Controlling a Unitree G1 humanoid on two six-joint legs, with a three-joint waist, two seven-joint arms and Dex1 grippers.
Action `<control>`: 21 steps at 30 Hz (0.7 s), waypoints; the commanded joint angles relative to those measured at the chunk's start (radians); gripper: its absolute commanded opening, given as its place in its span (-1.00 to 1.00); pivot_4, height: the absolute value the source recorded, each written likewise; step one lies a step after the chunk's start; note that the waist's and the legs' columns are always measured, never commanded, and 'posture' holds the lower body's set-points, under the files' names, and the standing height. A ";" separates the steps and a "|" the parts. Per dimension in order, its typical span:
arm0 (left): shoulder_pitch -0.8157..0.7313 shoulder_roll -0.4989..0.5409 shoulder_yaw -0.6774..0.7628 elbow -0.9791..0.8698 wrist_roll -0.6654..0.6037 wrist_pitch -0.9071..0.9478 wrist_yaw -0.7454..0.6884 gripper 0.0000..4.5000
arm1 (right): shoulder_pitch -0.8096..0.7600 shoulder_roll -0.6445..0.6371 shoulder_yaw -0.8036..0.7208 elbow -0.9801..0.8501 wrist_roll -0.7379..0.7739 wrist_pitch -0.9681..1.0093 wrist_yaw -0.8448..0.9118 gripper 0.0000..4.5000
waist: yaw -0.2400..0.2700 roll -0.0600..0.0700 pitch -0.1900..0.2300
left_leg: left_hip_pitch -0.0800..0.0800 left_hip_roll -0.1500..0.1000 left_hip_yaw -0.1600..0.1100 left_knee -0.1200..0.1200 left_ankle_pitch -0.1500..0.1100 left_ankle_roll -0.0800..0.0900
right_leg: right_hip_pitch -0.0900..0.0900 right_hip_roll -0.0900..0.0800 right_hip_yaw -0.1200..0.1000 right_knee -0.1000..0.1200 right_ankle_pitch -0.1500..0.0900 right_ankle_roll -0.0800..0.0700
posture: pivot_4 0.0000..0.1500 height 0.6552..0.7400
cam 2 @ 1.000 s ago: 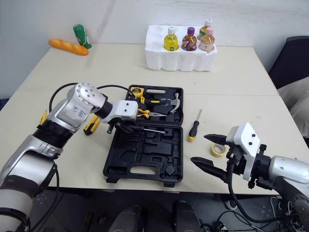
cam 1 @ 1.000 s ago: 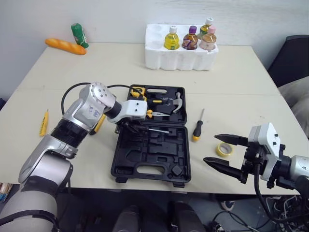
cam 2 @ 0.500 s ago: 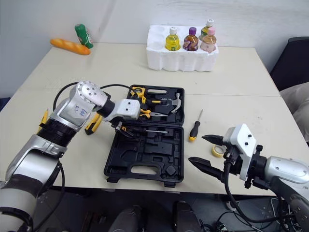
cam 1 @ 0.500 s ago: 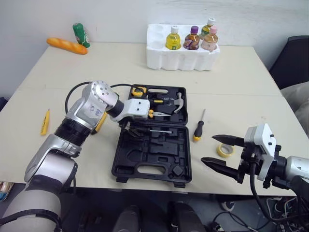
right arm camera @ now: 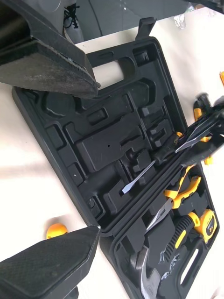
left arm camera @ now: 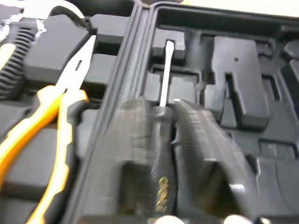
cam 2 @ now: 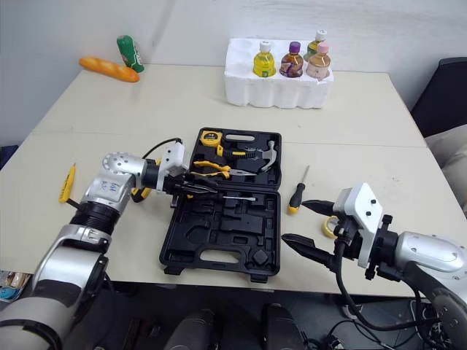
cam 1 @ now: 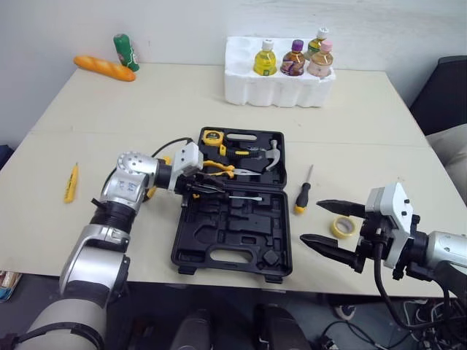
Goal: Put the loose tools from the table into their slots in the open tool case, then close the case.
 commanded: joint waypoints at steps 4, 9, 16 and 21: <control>0.037 -0.017 0.000 0.017 0.025 -0.047 0.041 -0.99 | 0.000 -0.006 -0.008 0.002 -0.009 -0.017 0.018 1.00 | -0.002 0.000 0.000 | 0.000 0.000 0.000 0.002 -0.003 0.006 | 0.000 -0.001 0.001 -0.001 0.001 0.001 | 1.00 0.92; 0.073 0.029 -0.135 0.031 0.183 -0.082 0.042 -0.99 | -0.003 -0.012 -0.011 0.013 -0.018 -0.014 0.025 1.00 | -0.002 0.000 -0.001 | 0.001 0.000 0.000 0.002 -0.004 0.006 | 0.002 -0.001 0.001 -0.003 0.001 0.001 | 1.00 0.92; 0.083 0.027 -0.195 0.063 0.257 -0.053 0.126 -0.99 | -0.005 -0.009 0.010 0.025 -0.038 -0.011 0.025 1.00 | -0.017 0.004 -0.020 | 0.029 0.001 0.000 -0.007 -0.011 0.008 | 0.032 -0.002 0.001 -0.013 -0.001 0.001 | 1.00 0.92; 0.094 0.009 -0.029 -0.035 0.080 0.039 0.157 -0.99 | -0.026 -0.003 0.011 0.098 -0.090 -0.039 0.017 1.00 | -0.028 0.006 -0.025 | 0.044 0.001 -0.001 -0.015 -0.011 0.008 | 0.042 -0.003 0.001 -0.017 -0.003 -0.001 | 1.00 0.92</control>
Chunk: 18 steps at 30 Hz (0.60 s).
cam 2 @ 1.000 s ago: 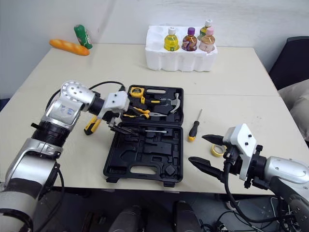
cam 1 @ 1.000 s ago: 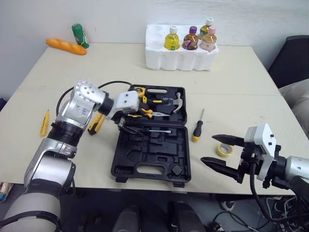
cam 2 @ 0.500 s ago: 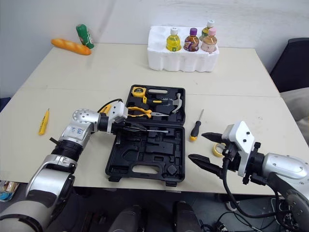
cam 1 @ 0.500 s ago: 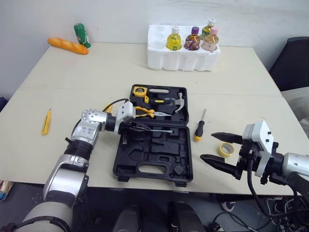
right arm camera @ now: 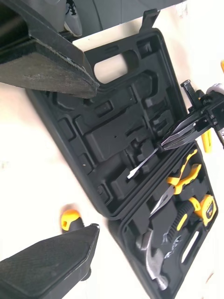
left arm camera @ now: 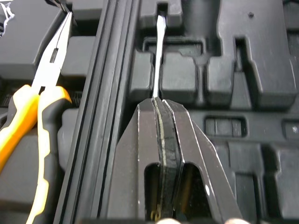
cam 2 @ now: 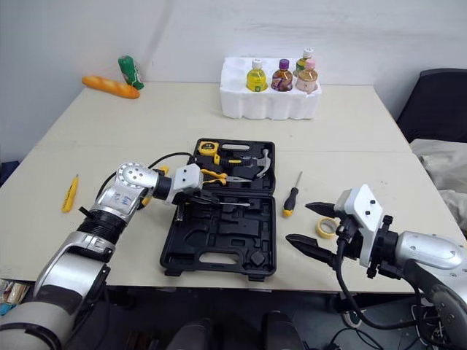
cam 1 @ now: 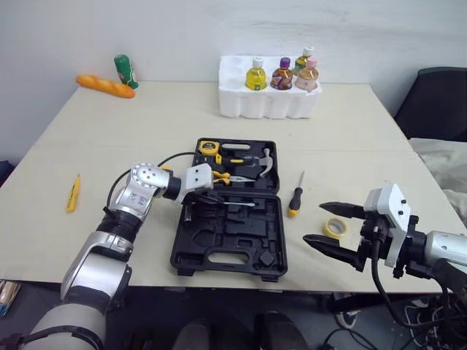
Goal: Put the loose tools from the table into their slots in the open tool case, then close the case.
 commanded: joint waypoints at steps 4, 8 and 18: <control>0.156 0.062 0.279 -0.206 -0.256 0.291 0.075 -0.71 | -0.049 -0.012 -0.038 0.161 -0.088 -0.081 0.021 1.00 | -0.010 -0.003 0.002 | -0.011 0.000 0.000 0.000 0.002 -0.003 | -0.013 0.000 0.000 0.004 0.000 -0.001 | 1.00 0.92; 0.349 0.133 0.488 -0.434 -0.445 0.476 0.107 0.04 | -0.071 -0.044 -0.077 0.302 -0.125 -0.122 0.077 1.00 | -0.018 -0.003 0.006 | -0.025 0.000 0.000 0.000 0.009 -0.014 | -0.031 0.001 0.000 0.011 -0.001 -0.002 | 1.00 0.92; 0.897 0.280 1.121 -0.469 -0.532 0.540 0.378 0.97 | -0.145 -0.180 -0.120 0.798 -0.286 -0.279 0.215 1.00 | -0.021 -0.005 0.015 | -0.020 0.000 -0.002 -0.002 0.005 -0.008 | -0.026 -0.001 -0.001 0.009 -0.003 -0.006 | 1.00 0.92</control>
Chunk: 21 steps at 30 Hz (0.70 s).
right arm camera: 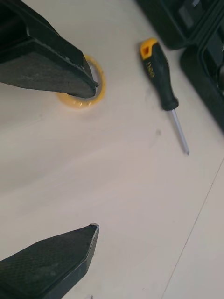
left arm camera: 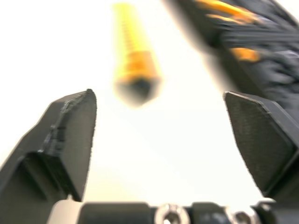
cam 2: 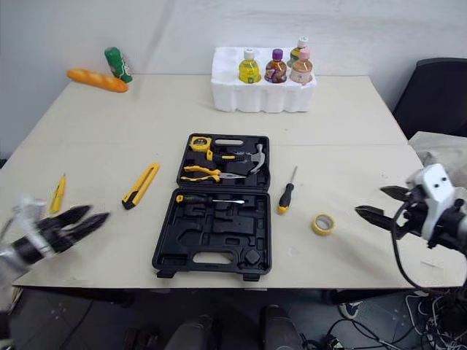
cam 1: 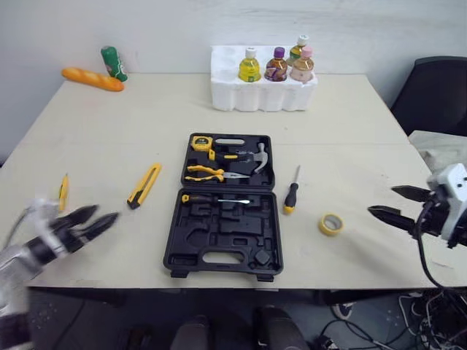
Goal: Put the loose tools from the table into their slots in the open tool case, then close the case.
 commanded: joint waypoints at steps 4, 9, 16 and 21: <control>0.179 0.021 0.204 0.024 0.064 -0.111 0.184 0.97 | -0.066 -0.052 -0.025 0.248 -0.088 -0.112 0.046 1.00 | 0.006 0.005 0.002 | 0.000 -0.001 0.000 -0.003 -0.001 0.001 | 0.000 -0.002 0.000 -0.004 -0.001 -0.001 | 1.00 0.92; 0.223 0.041 0.237 0.068 0.064 -0.143 0.231 0.97 | -0.100 -0.062 -0.023 0.350 -0.125 -0.157 0.067 1.00 | 0.015 0.005 0.003 | 0.000 -0.001 0.001 -0.009 0.000 -0.001 | -0.002 -0.001 0.000 -0.005 -0.001 -0.002 | 1.00 0.92; 0.173 0.055 0.130 -0.032 0.017 -0.088 0.202 0.97 | -0.072 -0.021 -0.031 0.219 -0.098 -0.119 0.074 1.00 | 0.017 0.008 0.005 | 0.001 -0.001 0.001 -0.013 0.002 -0.004 | -0.002 -0.001 -0.001 -0.004 -0.002 -0.003 | 1.00 0.92; 0.153 0.079 -0.018 -0.277 -0.053 -0.009 0.100 0.97 | 0.001 0.068 -0.073 -0.150 0.040 0.088 -0.024 1.00 | 0.017 0.009 0.005 | 0.001 0.000 0.001 -0.013 0.002 -0.004 | -0.003 -0.001 -0.001 -0.005 -0.001 -0.003 | 1.00 0.92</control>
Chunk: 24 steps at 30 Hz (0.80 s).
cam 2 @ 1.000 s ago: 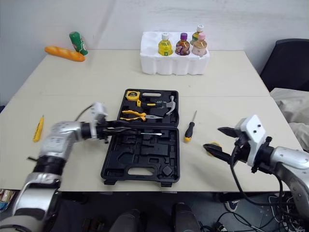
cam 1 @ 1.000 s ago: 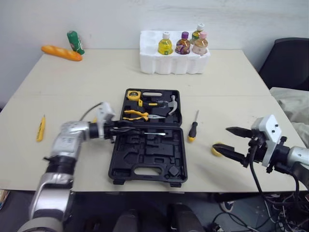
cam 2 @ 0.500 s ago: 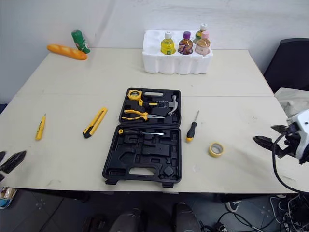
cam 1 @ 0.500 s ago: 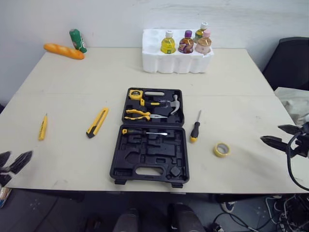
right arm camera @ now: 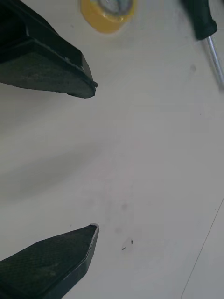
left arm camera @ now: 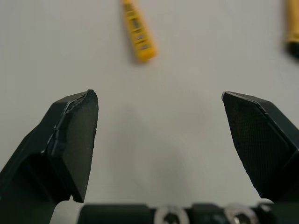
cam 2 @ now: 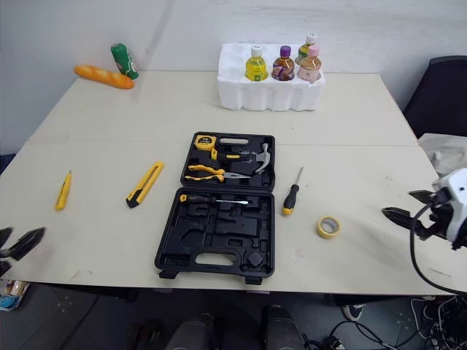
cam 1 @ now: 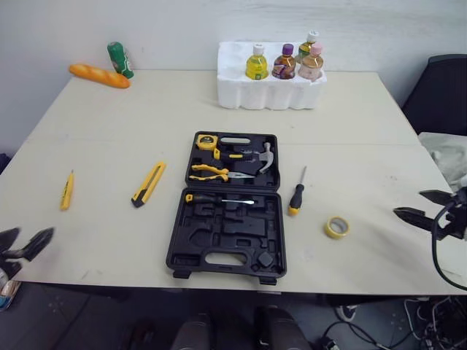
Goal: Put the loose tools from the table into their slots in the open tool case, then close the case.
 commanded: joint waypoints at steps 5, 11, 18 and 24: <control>-0.122 0.086 -0.226 -0.337 -0.144 0.116 -0.132 0.97 | -0.005 0.180 -0.012 -0.572 0.250 0.393 -0.353 1.00 | -0.002 0.003 0.002 | 0.000 0.000 0.000 0.000 0.000 0.000 | 0.000 0.000 0.000 0.000 0.000 0.000 | 1.00 0.92; -0.408 0.065 -0.467 -0.408 -0.199 0.169 -0.165 0.97 | -0.156 0.434 0.107 -0.747 0.252 0.684 -0.787 1.00 | -0.002 0.003 0.002 | 0.000 0.000 0.000 0.000 0.003 -0.002 | -0.001 0.001 0.000 0.001 0.000 0.000 | 1.00 0.92; -0.668 0.010 -0.656 -0.410 -0.217 0.182 -0.239 0.97 | -0.246 0.612 0.225 -0.731 0.168 0.775 -0.987 1.00 | -0.004 0.003 0.002 | -0.012 -0.001 0.000 0.002 0.007 -0.007 | -0.011 0.002 -0.001 0.002 0.001 0.001 | 1.00 0.92; -0.759 -0.031 -0.738 -0.352 -0.169 0.146 -0.279 0.97 | -0.258 0.648 0.350 -0.642 0.069 0.706 -0.988 1.00 | -0.006 0.003 0.002 | -0.017 -0.001 0.002 0.005 0.010 -0.006 | -0.016 0.004 0.000 0.007 0.001 0.002 | 1.00 0.92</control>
